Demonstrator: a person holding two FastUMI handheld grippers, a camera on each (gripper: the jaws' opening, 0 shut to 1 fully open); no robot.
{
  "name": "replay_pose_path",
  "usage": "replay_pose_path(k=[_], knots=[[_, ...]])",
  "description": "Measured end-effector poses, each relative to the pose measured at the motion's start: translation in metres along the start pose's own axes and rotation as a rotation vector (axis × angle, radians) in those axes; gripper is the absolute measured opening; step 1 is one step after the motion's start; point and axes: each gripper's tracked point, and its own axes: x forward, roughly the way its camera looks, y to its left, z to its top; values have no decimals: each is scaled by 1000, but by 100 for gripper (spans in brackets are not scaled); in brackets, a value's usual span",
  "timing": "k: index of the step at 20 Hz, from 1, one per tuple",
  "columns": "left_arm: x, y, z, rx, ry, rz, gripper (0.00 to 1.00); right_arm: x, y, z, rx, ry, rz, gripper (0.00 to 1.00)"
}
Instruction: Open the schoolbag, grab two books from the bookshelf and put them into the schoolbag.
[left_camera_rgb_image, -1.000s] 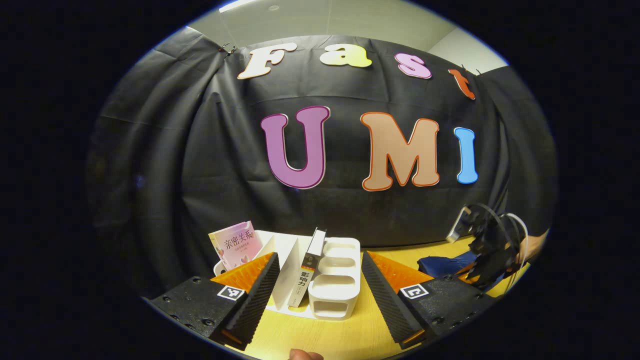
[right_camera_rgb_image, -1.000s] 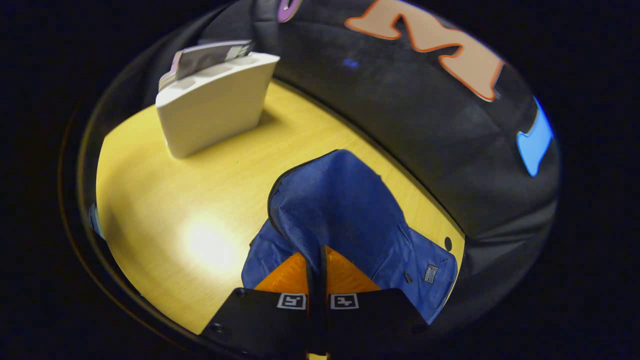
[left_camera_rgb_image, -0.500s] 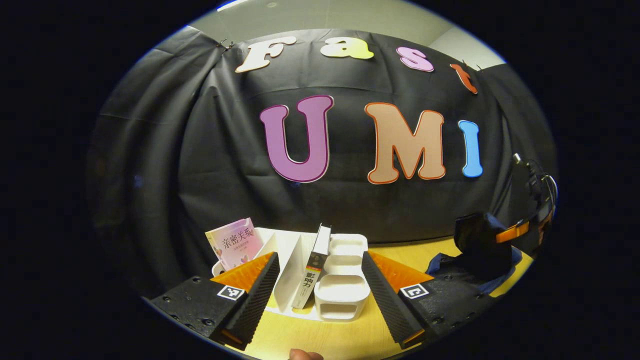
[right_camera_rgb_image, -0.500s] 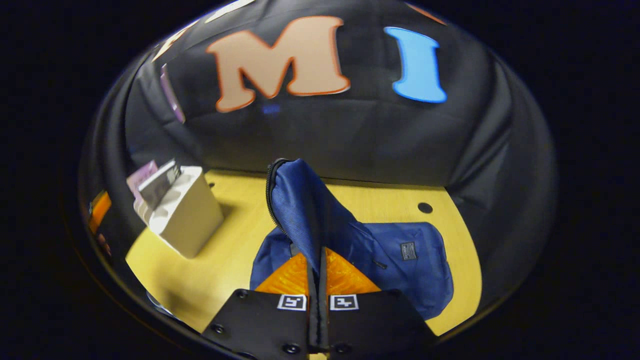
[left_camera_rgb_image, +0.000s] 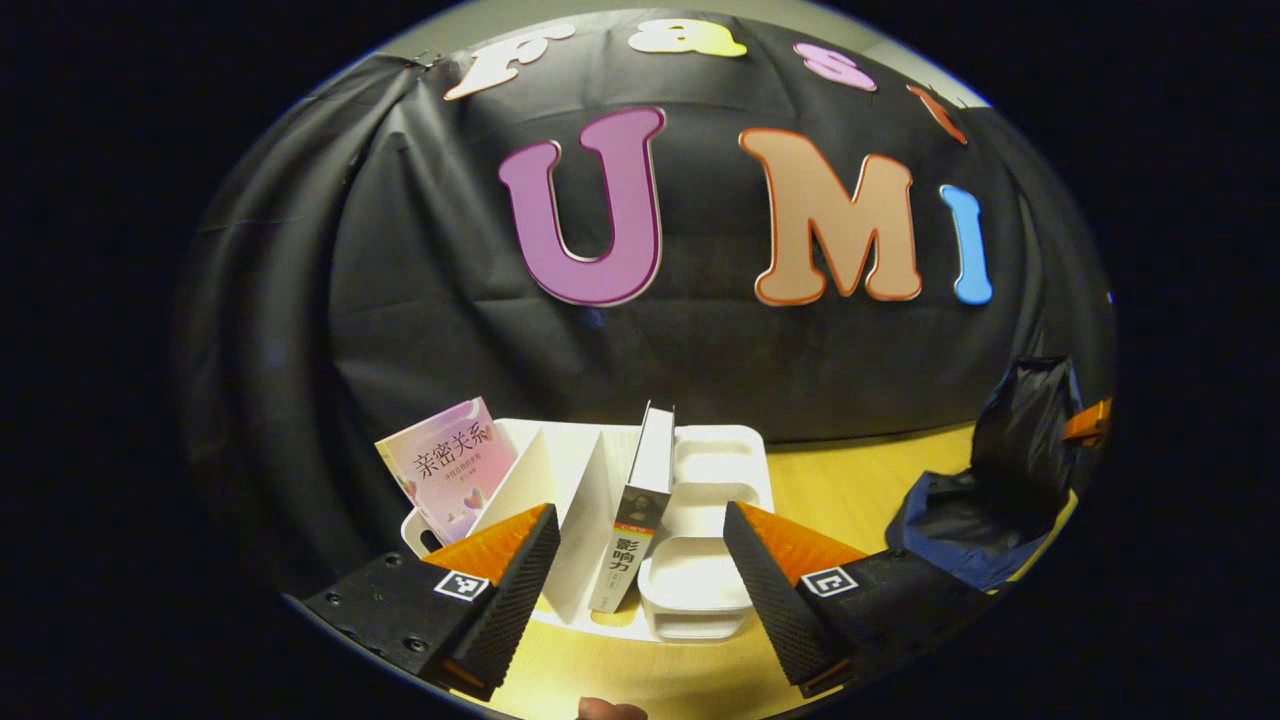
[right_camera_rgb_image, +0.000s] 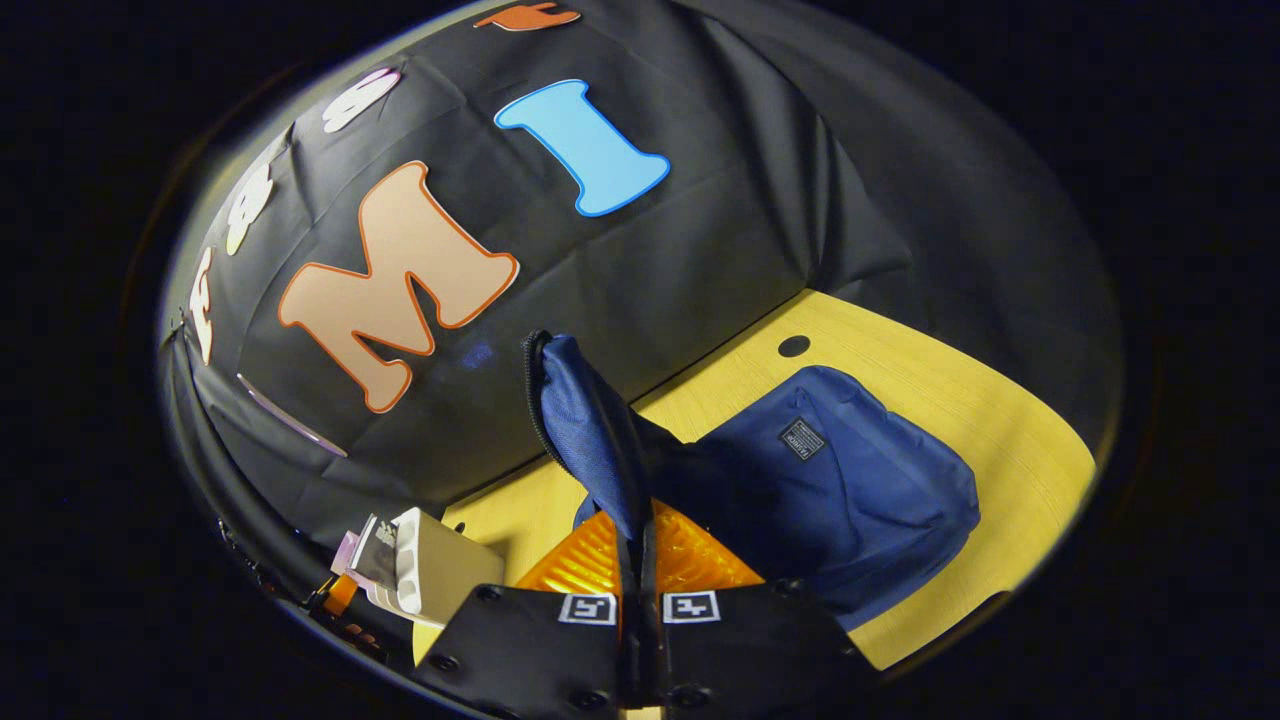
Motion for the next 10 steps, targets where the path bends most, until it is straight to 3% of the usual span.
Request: replay_pose_path(k=[4,8,10], knots=[[46,-5,-14,117,158,-11,96,4,1,-5,-31,8,-1,4],[70,-9,4,232,233,-46,96,2,0,-6,-15,8,0,3],[77,-10,0,259,341,-83,95,1,-1,-5,-11,6,1,3]])
